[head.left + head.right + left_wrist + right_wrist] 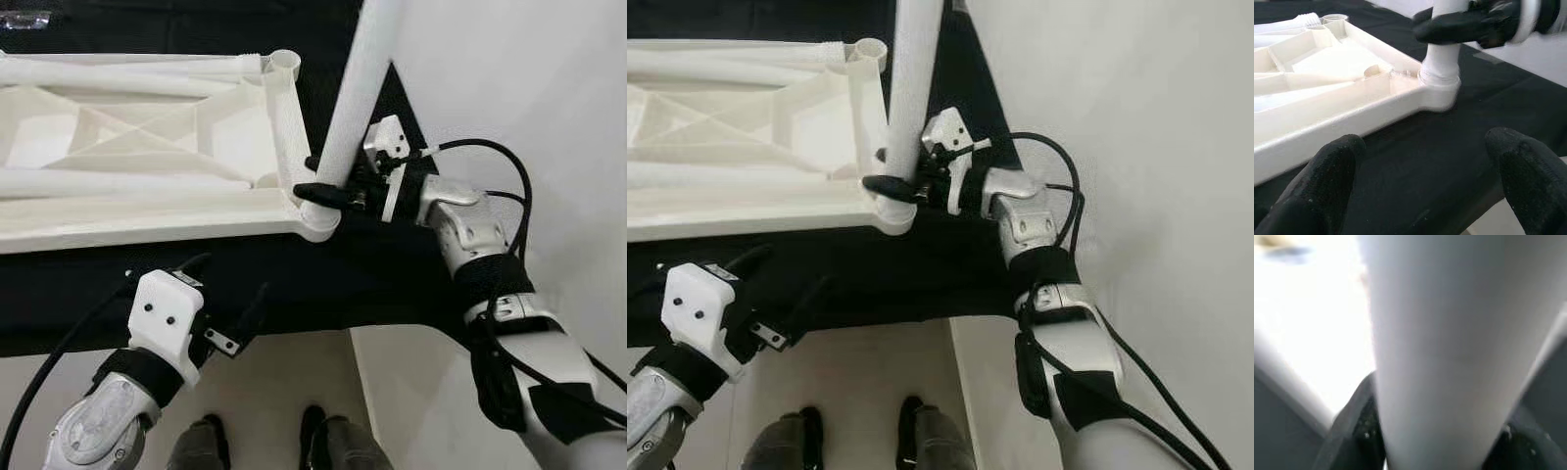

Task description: Building children table

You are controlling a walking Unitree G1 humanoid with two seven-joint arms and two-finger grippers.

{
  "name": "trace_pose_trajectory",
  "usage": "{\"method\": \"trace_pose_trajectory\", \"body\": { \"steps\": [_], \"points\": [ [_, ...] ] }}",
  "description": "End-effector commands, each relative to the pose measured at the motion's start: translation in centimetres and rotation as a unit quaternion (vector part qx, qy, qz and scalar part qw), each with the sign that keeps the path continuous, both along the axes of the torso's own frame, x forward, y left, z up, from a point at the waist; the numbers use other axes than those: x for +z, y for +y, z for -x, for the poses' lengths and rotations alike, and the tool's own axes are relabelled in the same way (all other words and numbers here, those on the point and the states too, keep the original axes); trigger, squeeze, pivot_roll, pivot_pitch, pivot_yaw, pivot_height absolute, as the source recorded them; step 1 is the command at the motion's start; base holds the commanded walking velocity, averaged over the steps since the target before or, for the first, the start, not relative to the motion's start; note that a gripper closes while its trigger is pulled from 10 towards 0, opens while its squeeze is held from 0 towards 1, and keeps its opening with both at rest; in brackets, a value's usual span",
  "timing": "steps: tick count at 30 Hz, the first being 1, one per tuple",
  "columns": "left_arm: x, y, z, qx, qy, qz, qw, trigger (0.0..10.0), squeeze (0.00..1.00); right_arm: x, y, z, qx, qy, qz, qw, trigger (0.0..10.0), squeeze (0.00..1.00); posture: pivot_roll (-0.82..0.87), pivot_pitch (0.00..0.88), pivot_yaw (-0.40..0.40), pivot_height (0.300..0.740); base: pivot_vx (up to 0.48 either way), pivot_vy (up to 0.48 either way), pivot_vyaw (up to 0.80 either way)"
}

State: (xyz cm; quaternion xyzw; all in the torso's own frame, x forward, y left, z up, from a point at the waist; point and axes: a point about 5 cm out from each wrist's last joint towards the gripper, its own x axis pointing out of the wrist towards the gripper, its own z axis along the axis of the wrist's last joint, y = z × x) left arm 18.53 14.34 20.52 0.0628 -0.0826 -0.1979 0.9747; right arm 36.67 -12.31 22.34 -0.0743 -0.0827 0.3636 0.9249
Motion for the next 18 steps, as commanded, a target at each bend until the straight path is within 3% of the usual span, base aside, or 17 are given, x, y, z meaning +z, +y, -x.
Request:
{"method": "trace_pose_trajectory", "body": {
  "steps": [1, 2, 6, 7, 8, 9, 10, 12, 15, 16, 18],
  "points": [
    [-0.2, -0.1, 0.2, -0.002, 0.004, 0.001, 1.0, 10.0, 0.0, -3.5, -1.7, 1.0, -0.148, 0.037, 0.027, 0.988, 0.0, 0.0, 0.09, 0.286, -0.14, 0.74, 0.0, 0.0, 0.0],
    [-0.3, 0.1, -0.1, -0.004, 0.004, -0.002, 1.0, 10.0, 0.0, -5.4, -1.1, 3.7, -0.21, 0.045, 0.009, 0.977, 0.0, 0.0, 0.07, 0.279, -0.114, 0.74, 0.0, 0.0, 0.0],
    [-0.4, 0.0, -0.4, -0.013, 0.006, -0.008, 1.0, 10.0, 0.0, -5.3, -0.5, 3.1, -0.2, 0.042, 0.003, 0.979, 0.0, 0.0, 0.07, 0.268, -0.108, 0.74, 0.0, 0.0, 0.0],
    [-0.2, -0.1, -0.6, -0.016, 0.002, -0.003, 1.0, 10.0, 0.0, -4.8, 0.1, 2.6, -0.173, 0.036, 0.013, 0.984, 0.0, 0.0, 0.07, 0.271, -0.115, 0.74, 0.0, 0.0, 0.0],
    [-0.2, -0.1, -0.8, -0.015, 0.0, -0.002, 1.0, 10.0, 0.0, -4.7, 0.3, 2.5, -0.163, 0.035, 0.023, 0.986, 1.5, 0.0, 0.06, 0.268, -0.123, 0.74, 0.0, 0.0, 0.0],
    [-0.2, -0.1, -0.8, -0.015, 0.0, -0.002, 1.0, 10.0, 0.0, -4.7, 0.3, 2.5, -0.163, 0.035, 0.023, 0.986, 1.5, 0.0, 0.06, 0.268, -0.123, 0.74, 0.0, 0.0, 0.0],
    [-0.1, -0.1, -0.9, -0.013, -0.002, -0.001, 1.0, 10.0, 0.0, -4.7, 0.5, 2.4, -0.15, 0.036, 0.033, 0.987, 10.0, 0.0, 0.06, 0.269, -0.125, 0.74, 0.0, 0.0, 0.0],
    [-0.2, -0.2, -0.9, -0.01, -0.002, -0.002, 1.0, 10.0, 0.0, -4.5, 1.1, 2.3, -0.102, 0.042, 0.034, 0.993, 10.0, 0.0, 0.07, 0.271, -0.126, 0.74, 0.0, 0.0, 0.0],
    [-0.2, -0.2, -0.8, -0.009, -0.001, -0.002, 1.0, 10.0, 0.0, -4.3, 1.4, 2.3, -0.076, 0.044, 0.034, 0.996, 10.0, 0.0, 0.07, 0.271, -0.126, 0.74, 0.0, 0.0, 0.0],
    [-0.3, -0.1, -0.8, -0.007, -0.001, -0.002, 1.0, 10.0, 0.0, -3.9, 1.8, 2.1, -0.045, 0.038, 0.03, 0.998, 10.0, 1.0, 0.07, 0.271, -0.124, 0.74, 0.0, 0.0, 0.0],
    [-0.3, 0.0, -0.8, -0.006, -0.001, -0.003, 1.0, 10.0, 0.0, -3.6, 2.1, 2.3, -0.036, 0.035, 0.027, 0.998, 10.0, 1.0, 0.07, 0.271, -0.124, 0.74, 0.0, 0.0, 0.0]
  ]
}}
